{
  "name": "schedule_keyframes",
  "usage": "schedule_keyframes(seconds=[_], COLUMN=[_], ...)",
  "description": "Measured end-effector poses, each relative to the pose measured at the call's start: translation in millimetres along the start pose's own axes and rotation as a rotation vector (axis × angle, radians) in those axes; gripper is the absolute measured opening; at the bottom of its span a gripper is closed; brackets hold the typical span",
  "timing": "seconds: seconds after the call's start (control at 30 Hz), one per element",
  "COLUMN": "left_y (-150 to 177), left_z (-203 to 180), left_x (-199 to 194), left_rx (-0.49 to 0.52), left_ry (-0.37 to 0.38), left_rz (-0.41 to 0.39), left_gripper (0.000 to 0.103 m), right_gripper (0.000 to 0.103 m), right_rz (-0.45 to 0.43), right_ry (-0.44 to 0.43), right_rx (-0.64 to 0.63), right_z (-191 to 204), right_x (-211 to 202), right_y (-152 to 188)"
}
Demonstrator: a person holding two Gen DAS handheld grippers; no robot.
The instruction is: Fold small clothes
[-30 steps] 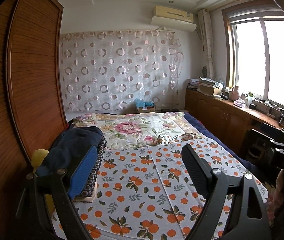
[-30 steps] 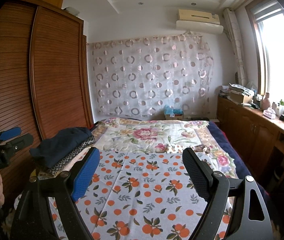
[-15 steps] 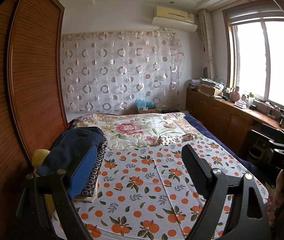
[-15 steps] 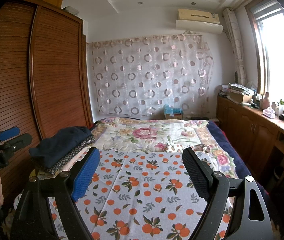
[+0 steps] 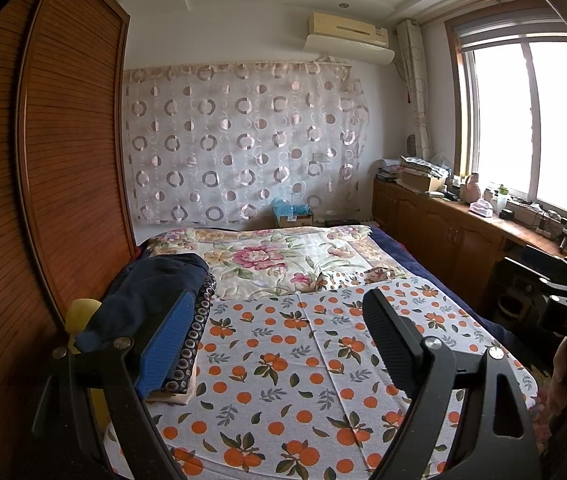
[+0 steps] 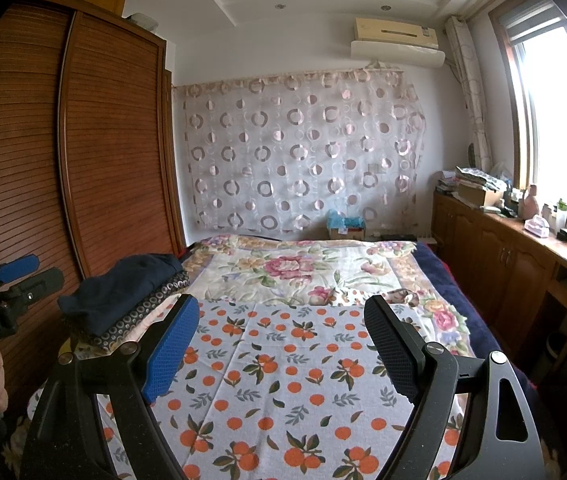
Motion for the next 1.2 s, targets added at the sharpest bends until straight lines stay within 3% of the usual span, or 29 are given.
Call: schedule_keyframes(seconds=[1.2], left_y=[1.8], left_z=[-0.3], left_x=[0.4], left_rx=[-0.001], left_ry=[0.0], left_rz=[-0.002], left_gripper=[0.087], right_gripper=[0.086], right_rz=[0.0], right_ry=[-0.003], right_rx=[-0.003], right_z=[-9.3], right_x=[-0.3], right_y=[-0.1])
Point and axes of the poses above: each gripper's, at about its wrist camera, not at the fingertips, and x roughly the way its jaws point, z to its left, y to its underside, the point moved 7 cm from there along x, roughly the way its jaws point, and after that the axes turned 14 degrees about -y, right-handed, at the moved point
